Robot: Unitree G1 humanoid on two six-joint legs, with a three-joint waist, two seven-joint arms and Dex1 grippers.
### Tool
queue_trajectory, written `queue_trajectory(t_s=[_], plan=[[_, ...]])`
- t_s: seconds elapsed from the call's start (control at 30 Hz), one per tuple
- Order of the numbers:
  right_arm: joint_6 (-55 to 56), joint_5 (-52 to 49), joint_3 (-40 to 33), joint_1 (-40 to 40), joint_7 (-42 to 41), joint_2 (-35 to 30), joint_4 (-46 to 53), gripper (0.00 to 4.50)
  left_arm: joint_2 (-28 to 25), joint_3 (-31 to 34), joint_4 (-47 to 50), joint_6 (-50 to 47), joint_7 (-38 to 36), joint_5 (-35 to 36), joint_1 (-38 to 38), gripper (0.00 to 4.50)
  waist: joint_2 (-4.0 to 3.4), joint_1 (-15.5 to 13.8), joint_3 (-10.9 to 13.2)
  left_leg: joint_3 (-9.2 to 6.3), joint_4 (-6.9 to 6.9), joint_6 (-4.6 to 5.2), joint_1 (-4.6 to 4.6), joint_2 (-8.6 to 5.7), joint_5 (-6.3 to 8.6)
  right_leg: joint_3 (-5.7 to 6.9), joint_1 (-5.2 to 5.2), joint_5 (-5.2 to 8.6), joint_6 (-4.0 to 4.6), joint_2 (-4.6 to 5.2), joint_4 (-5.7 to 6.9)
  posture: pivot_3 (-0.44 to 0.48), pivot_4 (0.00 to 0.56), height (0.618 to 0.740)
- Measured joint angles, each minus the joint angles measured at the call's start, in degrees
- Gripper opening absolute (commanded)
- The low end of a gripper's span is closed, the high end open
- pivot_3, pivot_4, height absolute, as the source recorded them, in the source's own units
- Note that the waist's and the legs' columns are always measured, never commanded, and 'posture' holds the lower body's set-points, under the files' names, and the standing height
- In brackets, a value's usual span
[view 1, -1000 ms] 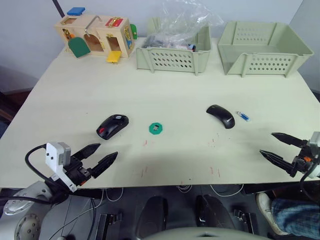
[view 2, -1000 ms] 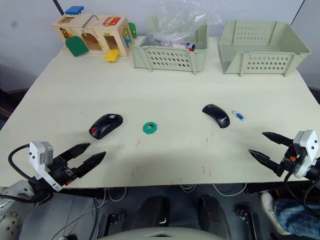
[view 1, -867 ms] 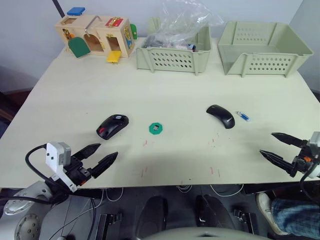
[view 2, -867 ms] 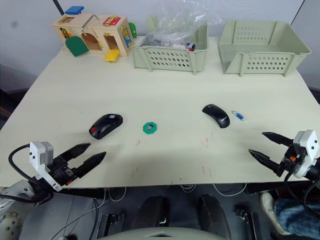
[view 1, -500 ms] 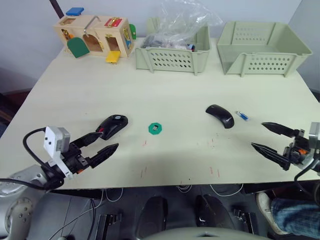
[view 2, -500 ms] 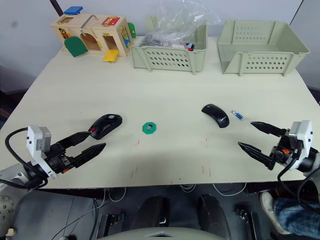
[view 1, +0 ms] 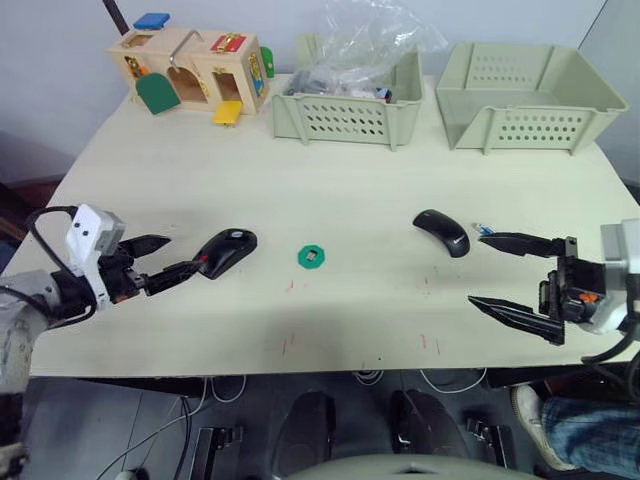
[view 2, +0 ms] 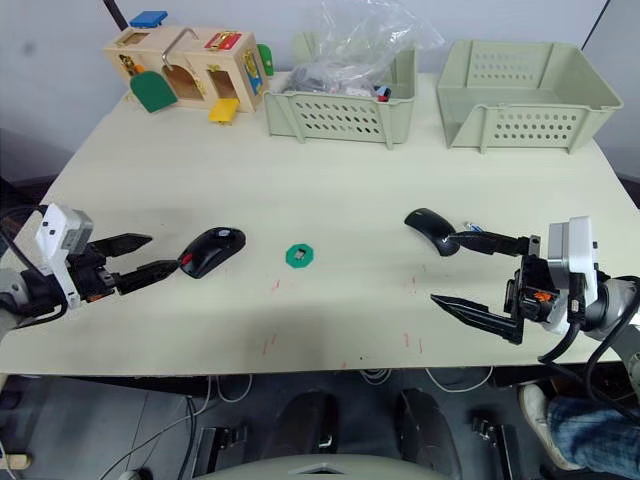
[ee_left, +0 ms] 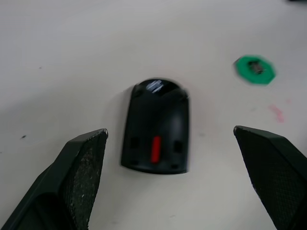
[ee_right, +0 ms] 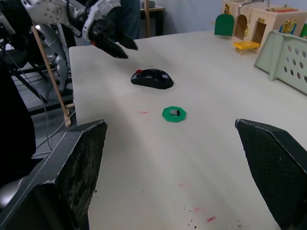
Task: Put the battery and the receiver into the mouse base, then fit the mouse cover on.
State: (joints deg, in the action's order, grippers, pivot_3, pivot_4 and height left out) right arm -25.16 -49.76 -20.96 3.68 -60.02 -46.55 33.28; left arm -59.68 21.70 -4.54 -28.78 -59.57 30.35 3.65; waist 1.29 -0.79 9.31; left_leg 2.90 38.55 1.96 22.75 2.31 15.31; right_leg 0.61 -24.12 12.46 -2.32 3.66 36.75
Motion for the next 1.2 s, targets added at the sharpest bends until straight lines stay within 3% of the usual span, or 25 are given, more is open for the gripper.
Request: queue_trajectory(t_s=[0.23,0.5,0.73,1.2], plan=[[-0.98,-0.83,-0.40,0.54,3.73,0.08,3.40,4.50,-0.16,-11.31,-10.24,1.73,-5.59,-6.57,13.62,4.48,0.06,-0.04,-0.01,0.09,0.02,0.00,0.05,-0.02,0.00,0.04,0.01,-0.04,-0.07,0.00,0.01,0.000,0.150,0.740],[-1.07,-1.99,-0.80,2.68,6.26,0.16,5.60,4.50,0.54,-18.14,-18.03,3.57,-9.38,-12.48,22.47,4.48,0.13,-0.02,0.01,0.08,0.05,0.00,0.06,-0.01,-0.01,0.04,0.00,-0.15,-0.24,-0.02,0.04,0.000,0.150,0.740],[-1.00,-2.21,-0.85,2.98,7.30,0.26,6.42,4.50,3.29,-21.72,-19.75,4.01,-10.37,-15.57,25.35,4.48,0.19,-0.01,0.01,0.06,0.12,0.00,0.11,-0.02,-0.01,0.05,0.01,-0.15,-0.25,-0.02,0.05,0.000,0.150,0.740],[-0.85,-2.21,-0.85,3.78,7.54,0.26,6.42,4.50,6.53,-22.32,-21.45,5.30,-8.84,-19.34,27.13,4.48,0.25,0.00,0.01,0.04,0.14,0.00,0.12,-0.01,-0.01,0.06,0.01,-0.15,-0.26,-0.02,0.06,0.000,0.150,0.740]])
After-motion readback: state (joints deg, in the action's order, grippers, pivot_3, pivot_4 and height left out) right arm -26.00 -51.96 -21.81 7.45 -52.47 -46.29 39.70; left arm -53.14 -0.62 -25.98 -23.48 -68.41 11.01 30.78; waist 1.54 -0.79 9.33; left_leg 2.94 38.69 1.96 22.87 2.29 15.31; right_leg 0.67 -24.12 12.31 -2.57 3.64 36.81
